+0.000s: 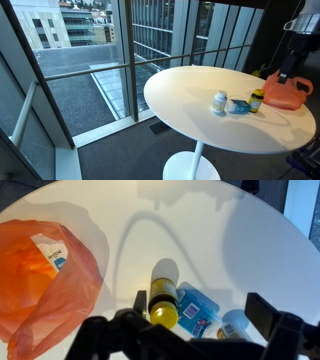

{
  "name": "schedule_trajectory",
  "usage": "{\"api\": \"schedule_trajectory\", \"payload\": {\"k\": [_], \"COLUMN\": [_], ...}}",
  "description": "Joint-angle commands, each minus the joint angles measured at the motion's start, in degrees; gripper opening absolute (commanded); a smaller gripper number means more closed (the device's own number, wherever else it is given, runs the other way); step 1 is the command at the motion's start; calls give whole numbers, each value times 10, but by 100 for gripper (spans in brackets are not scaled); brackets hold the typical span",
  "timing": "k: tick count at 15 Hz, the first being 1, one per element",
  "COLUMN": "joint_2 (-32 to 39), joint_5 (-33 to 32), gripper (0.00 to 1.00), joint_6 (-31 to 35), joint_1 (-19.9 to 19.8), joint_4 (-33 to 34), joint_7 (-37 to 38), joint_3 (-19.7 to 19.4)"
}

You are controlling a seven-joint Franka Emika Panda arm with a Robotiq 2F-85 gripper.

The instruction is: Put the yellow bottle in the plastic bag

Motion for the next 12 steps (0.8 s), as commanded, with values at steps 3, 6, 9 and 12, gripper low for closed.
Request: {"api": "schedule_trajectory", "payload": {"k": [3, 6, 9, 12], "joint_2": [38, 48, 42, 43], "joint_5": [-42, -55, -43, -43], "gripper": [100, 100, 100, 100], "joint_6": [44, 48, 48, 48], "joint_1": [-19, -21, -18, -18], "joint_4": [14, 16, 2, 3], "joint_7": [79, 106, 90, 91], "joint_3": [18, 20, 17, 17]}}
